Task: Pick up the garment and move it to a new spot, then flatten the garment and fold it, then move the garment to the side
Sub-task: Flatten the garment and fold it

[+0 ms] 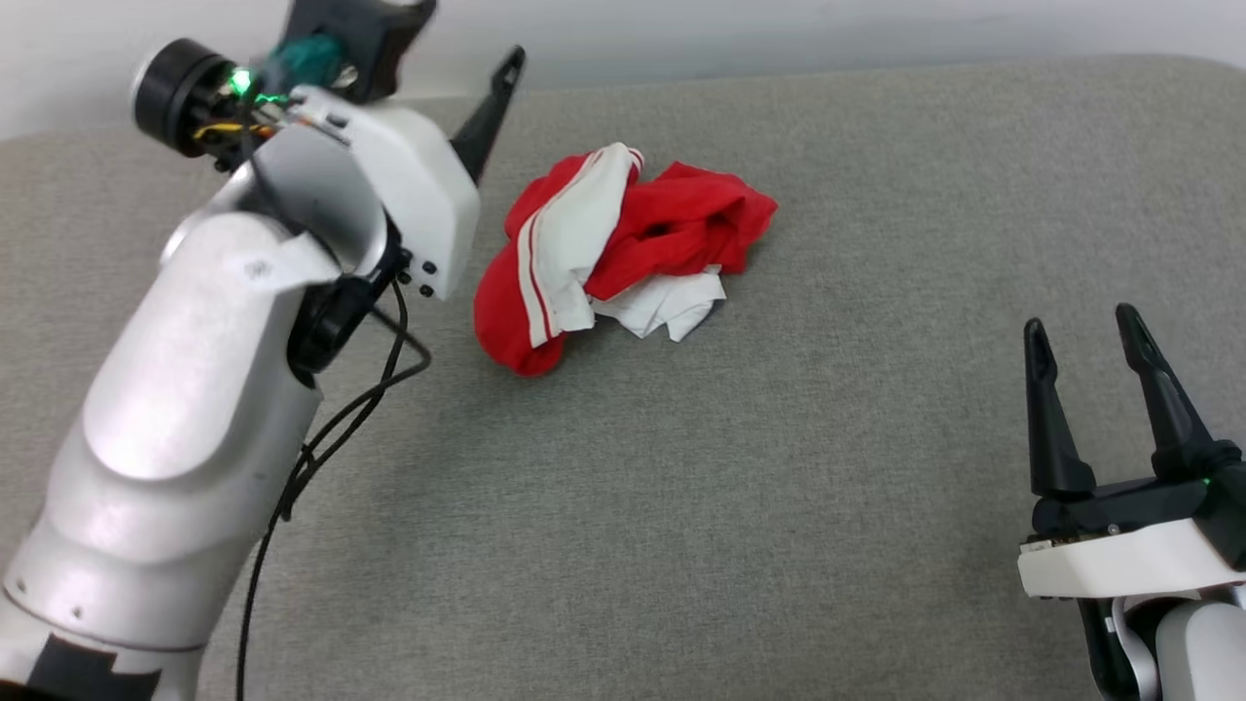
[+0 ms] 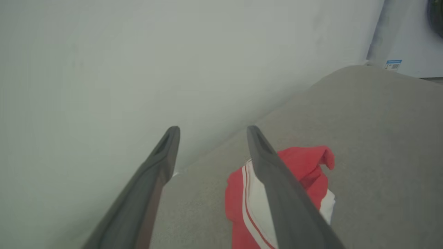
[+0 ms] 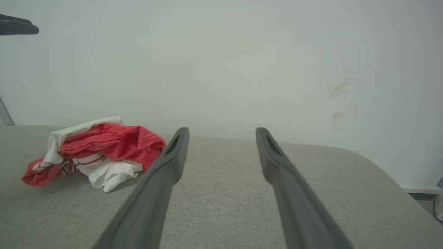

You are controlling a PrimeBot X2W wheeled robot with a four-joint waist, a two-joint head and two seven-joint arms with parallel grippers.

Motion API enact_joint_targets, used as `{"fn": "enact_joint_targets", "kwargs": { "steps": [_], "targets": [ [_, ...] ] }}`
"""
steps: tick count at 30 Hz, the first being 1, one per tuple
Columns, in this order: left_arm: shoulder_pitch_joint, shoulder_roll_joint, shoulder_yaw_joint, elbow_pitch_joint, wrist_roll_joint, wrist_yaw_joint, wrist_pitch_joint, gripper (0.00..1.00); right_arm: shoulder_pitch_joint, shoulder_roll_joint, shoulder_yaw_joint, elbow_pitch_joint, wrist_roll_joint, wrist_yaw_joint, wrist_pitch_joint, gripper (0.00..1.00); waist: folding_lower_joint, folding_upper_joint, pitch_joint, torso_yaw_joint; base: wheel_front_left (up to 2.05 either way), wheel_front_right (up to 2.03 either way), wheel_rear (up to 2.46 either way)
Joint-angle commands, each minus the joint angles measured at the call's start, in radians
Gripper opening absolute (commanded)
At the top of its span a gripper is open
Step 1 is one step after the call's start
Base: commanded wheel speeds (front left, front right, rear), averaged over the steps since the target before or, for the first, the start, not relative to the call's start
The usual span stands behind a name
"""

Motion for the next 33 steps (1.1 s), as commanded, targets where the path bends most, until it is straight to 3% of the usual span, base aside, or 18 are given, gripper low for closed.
{"fn": "enact_joint_targets", "kwargs": {
  "steps": [1, 7, 12, 19, 25, 26, 33],
  "targets": [
    [-0.019, 0.01, -0.032, 0.005, -0.04, 0.001, 0.042, 1.0, -0.011, 0.004, 0.003, -0.006, -0.005, 0.0, -0.002, 1.0, 0.0, 0.0, 0.018, -0.015, 0.0, 0.0, 0.0],
    [-0.122, 0.092, -0.224, 0.02, -0.3, 0.001, 0.365, 1.0, -0.042, -0.008, 0.015, -0.013, -0.011, 0.0, -0.002, 1.0, 0.0, 0.0, 0.066, -0.041, 0.0, 0.0, 0.0],
    [-0.175, 0.138, -0.322, 0.033, -0.435, 0.001, 0.535, 1.0, -0.07, -0.007, 0.028, -0.012, -0.01, 0.0, -0.002, 1.0, 0.0, 0.0, 0.11, -0.061, 0.0, 0.0, 0.0],
    [-0.206, 0.17, -0.466, 0.066, -0.515, 0.001, 0.666, 1.0, -0.111, -0.007, 0.047, -0.006, -0.002, 0.0, -0.002, 1.0, 0.0, 0.0, 0.168, -0.083, 0.0, 0.0, 0.0],
    [-0.19, 0.204, -0.59, 0.086, -0.557, 0.001, 0.671, 1.0, -0.136, -0.004, 0.051, 0.005, 0.0, 0.0, -0.002, 1.0, 0.0, 0.0, 0.192, -0.094, 0.0, 0.0, 0.0],
    [-0.191, 0.218, -0.63, 0.087, -0.577, 0.001, 0.65, 0.0, -0.138, -0.005, 0.045, 0.013, 0.0, 0.0, -0.002, 1.0, 0.0, 0.0, 0.192, -0.09, 0.0, 0.0, 0.0],
    [-0.241, 0.233, -0.677, 0.023, -0.619, 0.001, 0.549, 0.0, -0.119, -0.012, 0.033, 0.034, -0.001, 0.0, -0.002, 1.0, 0.0, 0.0, 0.155, -0.052, 0.0, 0.0, 0.0]
  ]
}}
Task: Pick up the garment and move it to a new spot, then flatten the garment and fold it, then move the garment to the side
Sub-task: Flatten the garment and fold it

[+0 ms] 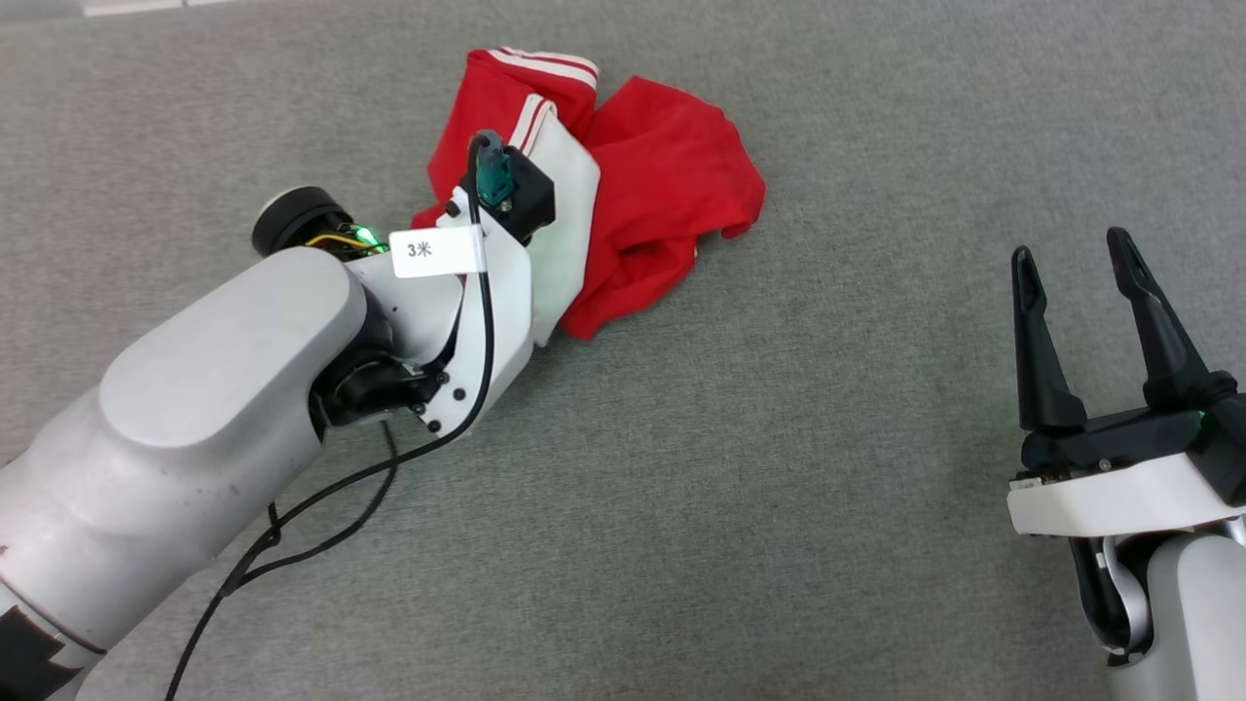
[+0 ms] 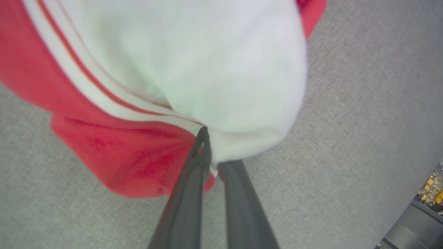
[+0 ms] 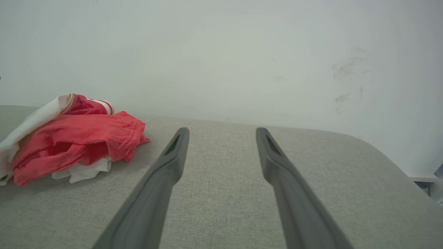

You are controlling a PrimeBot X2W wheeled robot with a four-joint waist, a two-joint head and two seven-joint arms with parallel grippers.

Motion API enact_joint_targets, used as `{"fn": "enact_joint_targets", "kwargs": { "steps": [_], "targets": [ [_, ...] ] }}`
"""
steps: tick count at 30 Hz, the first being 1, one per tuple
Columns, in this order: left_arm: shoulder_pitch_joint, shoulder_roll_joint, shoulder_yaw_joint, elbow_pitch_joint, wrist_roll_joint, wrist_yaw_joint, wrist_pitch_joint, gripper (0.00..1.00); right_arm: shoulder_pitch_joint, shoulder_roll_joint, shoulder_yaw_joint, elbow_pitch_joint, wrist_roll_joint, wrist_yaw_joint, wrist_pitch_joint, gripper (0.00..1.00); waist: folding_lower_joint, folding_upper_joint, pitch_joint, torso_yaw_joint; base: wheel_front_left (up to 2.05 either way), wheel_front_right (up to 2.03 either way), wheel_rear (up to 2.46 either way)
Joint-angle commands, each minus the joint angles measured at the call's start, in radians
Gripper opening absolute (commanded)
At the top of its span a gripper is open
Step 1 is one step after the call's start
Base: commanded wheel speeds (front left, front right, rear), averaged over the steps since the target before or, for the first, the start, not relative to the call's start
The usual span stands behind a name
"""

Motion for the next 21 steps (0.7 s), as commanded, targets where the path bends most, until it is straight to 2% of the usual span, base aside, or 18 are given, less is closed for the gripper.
{"fn": "enact_joint_targets", "kwargs": {
  "steps": [1, 9, 13, 16, 21],
  "targets": [
    [-0.014, 0.006, -0.003, -0.022, -0.016, 0.0, -0.033, 0.0, 0.008, -0.006, -0.003, 0.005, 0.007, 0.0, -0.002, 1.0, -0.0001, 0.0, -0.022, 0.019, 0.0, 0.0, 0.0],
    [0.007, 0.044, 0.019, -0.169, -0.089, 0.0, -0.227, 0.0, 0.049, -0.019, -0.034, 0.026, 0.01, 0.0, -0.002, 1.0, -0.0001, 0.0, -0.097, 0.09, 0.0, 0.0, 0.0],
    [0.058, 0.079, 0.073, -0.229, -0.121, 0.006, -0.345, 0.0, 0.07, -0.019, -0.036, 0.037, 0.009, 0.0, -0.002, 1.0, -0.0001, 0.0, -0.136, 0.121, 0.0, 0.0, 0.0],
    [0.124, 0.12, 0.11, -0.262, -0.13, 0.036, -0.437, 0.0, 0.085, -0.018, -0.042, 0.042, 0.008, 0.0, -0.002, 1.0, -0.0001, 0.0, -0.159, 0.141, 0.0, 0.0, 0.0],
    [0.278, 0.206, 0.163, -0.272, -0.152, 0.124, -0.583, 0.0, 0.102, -0.014, -0.05, 0.048, 0.007, 0.0, -0.002, 1.0, -0.0001, 0.0, -0.177, 0.16, 0.0, 0.0, 0.0]
  ]
}}
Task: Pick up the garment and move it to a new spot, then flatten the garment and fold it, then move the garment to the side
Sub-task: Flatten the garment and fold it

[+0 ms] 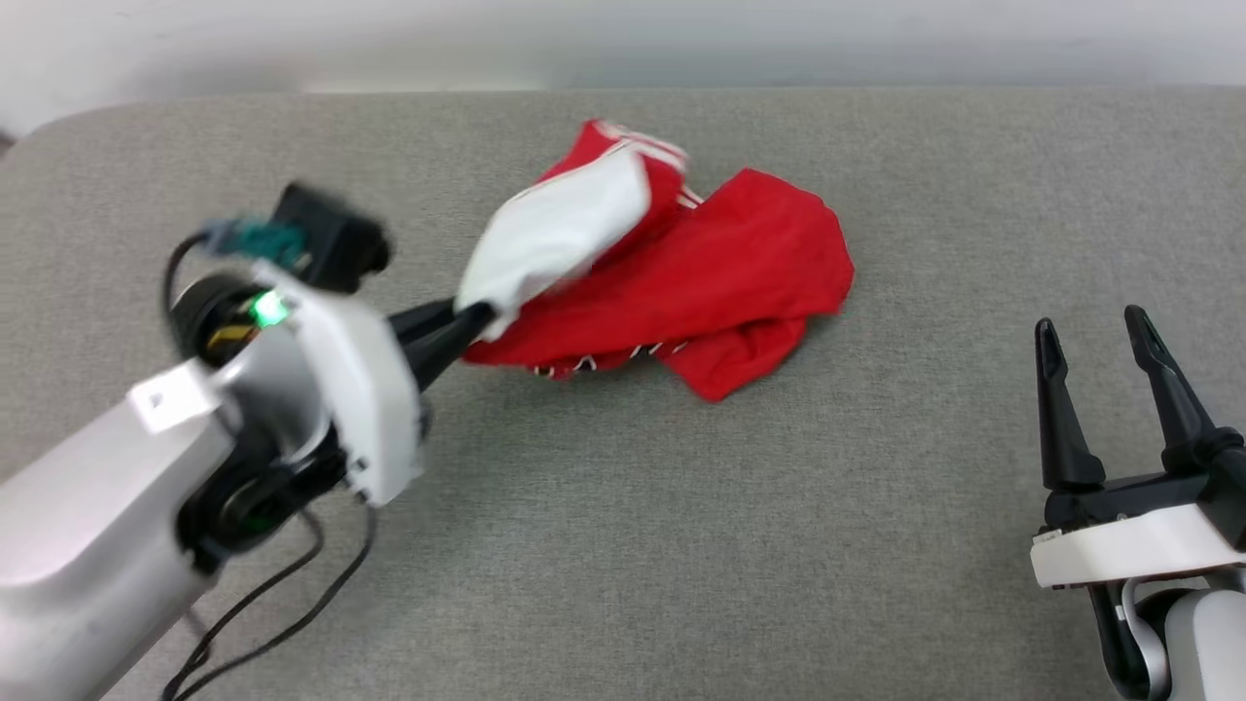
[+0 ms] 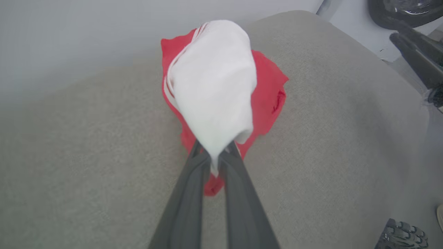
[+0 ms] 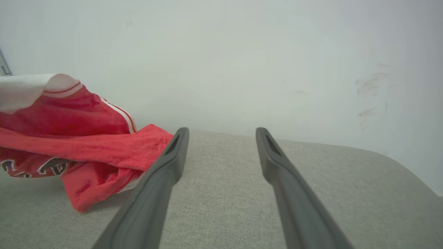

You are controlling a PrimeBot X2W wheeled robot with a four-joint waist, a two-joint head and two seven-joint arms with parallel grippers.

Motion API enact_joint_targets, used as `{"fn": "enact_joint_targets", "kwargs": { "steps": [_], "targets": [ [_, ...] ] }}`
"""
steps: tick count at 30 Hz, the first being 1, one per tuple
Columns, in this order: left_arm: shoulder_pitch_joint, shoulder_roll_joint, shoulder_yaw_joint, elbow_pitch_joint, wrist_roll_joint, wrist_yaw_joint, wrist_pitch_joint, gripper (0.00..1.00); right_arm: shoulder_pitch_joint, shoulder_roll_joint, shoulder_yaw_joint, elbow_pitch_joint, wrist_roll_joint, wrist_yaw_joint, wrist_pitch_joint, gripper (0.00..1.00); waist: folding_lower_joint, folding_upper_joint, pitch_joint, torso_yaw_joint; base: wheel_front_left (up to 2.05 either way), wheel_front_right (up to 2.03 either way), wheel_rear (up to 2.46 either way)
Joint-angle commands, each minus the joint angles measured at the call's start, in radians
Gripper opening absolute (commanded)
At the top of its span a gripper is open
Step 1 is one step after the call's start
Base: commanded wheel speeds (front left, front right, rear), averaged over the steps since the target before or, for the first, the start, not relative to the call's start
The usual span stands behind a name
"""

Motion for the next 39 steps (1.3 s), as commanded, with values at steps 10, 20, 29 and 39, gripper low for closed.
{"fn": "enact_joint_targets", "kwargs": {
  "steps": [10, 20, 29, 39],
  "targets": [
    [0.332, 0.089, 0.049, 0.187, -0.109, 0.092, -0.235, 0.0, 0.026, -0.005, -0.013, 0.016, 0.007, 0.0, -0.002, 1.0, 0.0, 0.0, 0.008, 0.007, 0.0, 0.0, 0.0],
    [0.413, 0.086, 0.018, 0.338, -0.104, 0.089, -0.271, 0.99, 0.04, 0.002, -0.029, 0.028, 0.005, 0.0, -0.002, 1.0, 0.0, 0.0, -0.007, -0.001, 0.0, 0.0, 0.0],
    [0.275, 0.129, 0.057, 0.243, 0.029, 0.159, -0.354, 1.0, 0.056, 0.019, -0.033, 0.023, -0.001, 0.0, -0.002, 1.0, 0.0, 0.0, -0.053, 0.008, 0.0, 0.0, 0.0],
    [-0.009, 0.14, 0.063, 0.061, 0.185, 0.207, -0.2, 1.0, 0.029, 0.02, -0.015, -0.006, -0.008, 0.0, -0.002, 1.0, 0.0, 0.0, -0.03, -0.017, 0.0, 0.0, 0.0]
  ]
}}
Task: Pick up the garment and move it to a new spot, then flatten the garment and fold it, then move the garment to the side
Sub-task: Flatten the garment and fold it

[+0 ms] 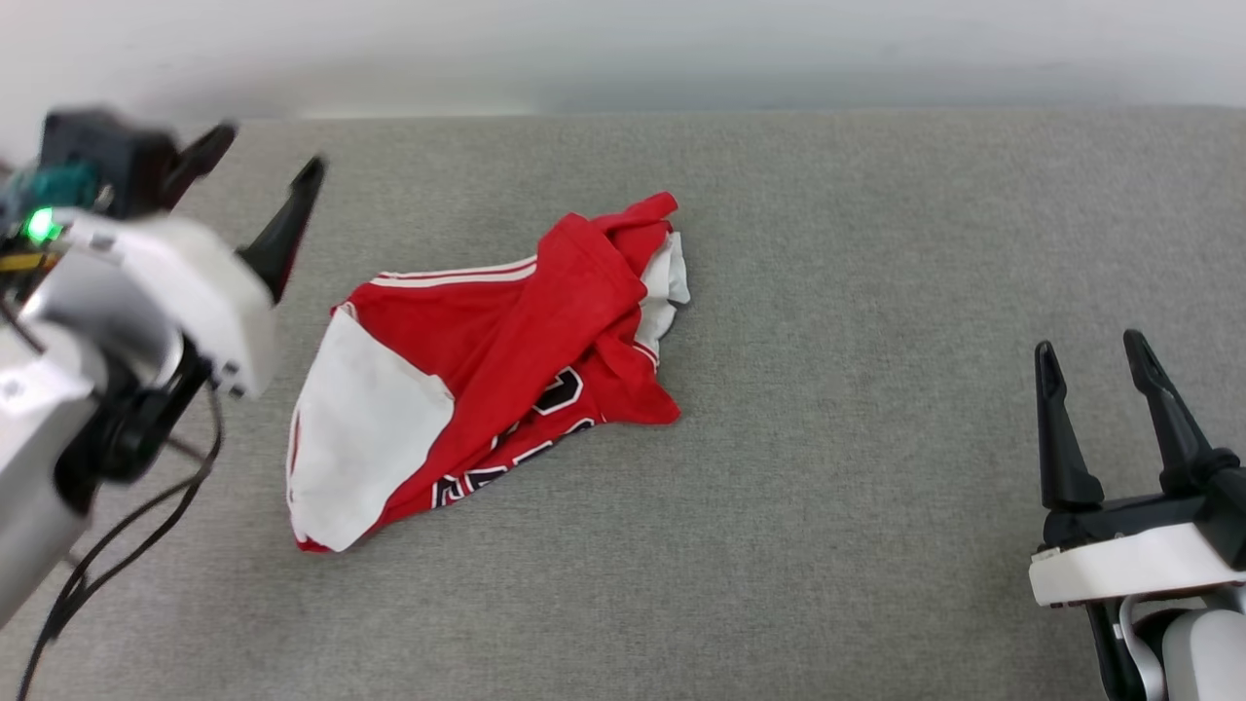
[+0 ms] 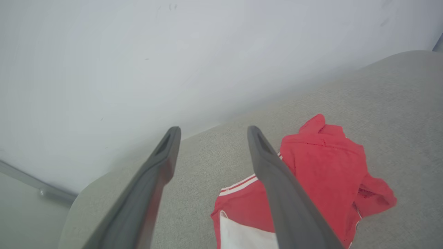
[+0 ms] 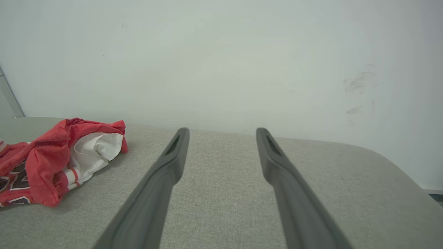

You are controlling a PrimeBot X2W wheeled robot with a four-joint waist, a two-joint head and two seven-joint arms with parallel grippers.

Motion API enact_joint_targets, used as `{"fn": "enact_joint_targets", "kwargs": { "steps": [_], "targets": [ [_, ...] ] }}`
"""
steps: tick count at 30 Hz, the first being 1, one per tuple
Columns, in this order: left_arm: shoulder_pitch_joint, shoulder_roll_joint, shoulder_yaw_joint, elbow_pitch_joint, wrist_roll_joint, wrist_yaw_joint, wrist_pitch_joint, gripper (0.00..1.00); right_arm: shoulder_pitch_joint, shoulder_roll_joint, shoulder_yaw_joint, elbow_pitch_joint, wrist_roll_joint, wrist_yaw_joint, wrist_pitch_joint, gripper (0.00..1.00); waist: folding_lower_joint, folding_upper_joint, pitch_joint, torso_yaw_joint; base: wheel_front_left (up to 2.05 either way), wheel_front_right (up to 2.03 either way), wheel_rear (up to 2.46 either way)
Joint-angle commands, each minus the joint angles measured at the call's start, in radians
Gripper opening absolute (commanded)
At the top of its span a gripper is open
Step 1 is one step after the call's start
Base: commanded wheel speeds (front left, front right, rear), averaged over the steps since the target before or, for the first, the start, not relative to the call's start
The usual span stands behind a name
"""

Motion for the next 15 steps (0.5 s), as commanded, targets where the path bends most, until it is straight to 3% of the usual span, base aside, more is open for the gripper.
{"fn": "enact_joint_targets", "kwargs": {
  "steps": [1, 11, 15],
  "targets": [
    [-0.032, -0.022, -0.006, -0.01, 0.006, -0.01, 0.025, 1.0, -0.013, 0.002, 0.003, -0.008, 0.002, 0.0, -0.002, 1.0, 0.0001, 0.0, 0.014, -0.011, 0.0, 0.0, 0.0],
    [-0.242, -0.151, -0.115, 0.086, -0.078, -0.16, 0.429, 1.0, -0.067, 0.004, 0.028, -0.023, -0.005, 0.0, -0.002, 1.0, 0.0001, 0.0, 0.099, -0.079, 0.0, 0.0, 0.0],
    [-0.277, -0.201, -0.153, 0.14, -0.121, -0.208, 0.543, 1.0, -0.087, 0.005, 0.028, -0.025, -0.005, 0.0, -0.002, 1.0, 0.0001, 0.0, 0.136, -0.103, 0.0, 0.0, 0.0]
  ]
}}
